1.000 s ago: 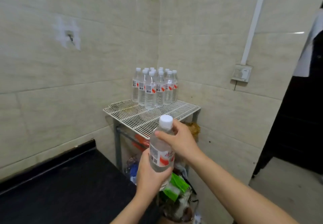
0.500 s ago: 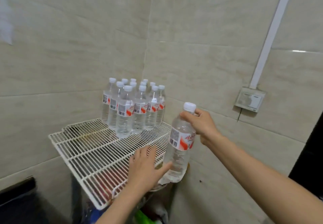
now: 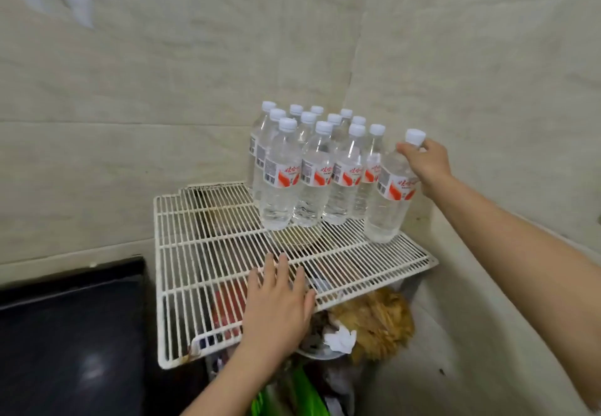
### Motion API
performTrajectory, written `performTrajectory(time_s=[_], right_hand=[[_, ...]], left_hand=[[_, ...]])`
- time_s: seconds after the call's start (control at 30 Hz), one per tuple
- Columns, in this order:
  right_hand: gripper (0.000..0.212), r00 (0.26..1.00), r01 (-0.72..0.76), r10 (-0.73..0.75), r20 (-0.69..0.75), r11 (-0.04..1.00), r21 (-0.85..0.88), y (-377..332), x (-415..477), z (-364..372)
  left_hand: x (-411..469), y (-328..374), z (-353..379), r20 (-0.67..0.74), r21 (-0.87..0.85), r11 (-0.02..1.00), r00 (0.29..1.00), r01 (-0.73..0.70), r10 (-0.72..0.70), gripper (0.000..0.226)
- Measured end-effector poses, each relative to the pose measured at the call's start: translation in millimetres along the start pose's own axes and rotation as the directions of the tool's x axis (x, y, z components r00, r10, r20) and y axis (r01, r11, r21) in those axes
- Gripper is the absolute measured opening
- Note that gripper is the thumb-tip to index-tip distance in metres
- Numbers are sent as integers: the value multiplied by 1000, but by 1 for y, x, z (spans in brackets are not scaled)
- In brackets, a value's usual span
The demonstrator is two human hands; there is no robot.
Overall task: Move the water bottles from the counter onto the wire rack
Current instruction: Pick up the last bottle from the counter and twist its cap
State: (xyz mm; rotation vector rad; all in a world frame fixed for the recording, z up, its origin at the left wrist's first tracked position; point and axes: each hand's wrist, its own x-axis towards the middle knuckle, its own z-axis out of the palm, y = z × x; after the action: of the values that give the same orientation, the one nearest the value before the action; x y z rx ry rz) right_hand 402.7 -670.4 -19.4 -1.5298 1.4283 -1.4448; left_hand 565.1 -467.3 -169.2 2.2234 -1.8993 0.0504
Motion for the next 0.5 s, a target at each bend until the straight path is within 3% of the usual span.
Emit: performTrajectory(time_s=[0.13, 0.27, 0.33, 0.5], right_hand=[[36, 996, 13, -13, 91, 1000, 7, 17, 30, 9], [34, 979, 23, -24, 203, 1000, 7, 32, 47, 11], [33, 963, 55, -53, 263, 998, 0, 35, 52, 11], [38, 886, 171, -103, 452, 979, -112, 46, 58, 10]], left_hand=[[5, 4, 12, -133, 105, 994, 991, 15, -1, 68], [-2, 9, 19, -88, 126, 984, 989, 128, -118, 68], [-11, 14, 25, -148, 109, 980, 977, 168, -152, 65], [-34, 32, 44, -155, 67, 946, 940, 316, -303, 63]])
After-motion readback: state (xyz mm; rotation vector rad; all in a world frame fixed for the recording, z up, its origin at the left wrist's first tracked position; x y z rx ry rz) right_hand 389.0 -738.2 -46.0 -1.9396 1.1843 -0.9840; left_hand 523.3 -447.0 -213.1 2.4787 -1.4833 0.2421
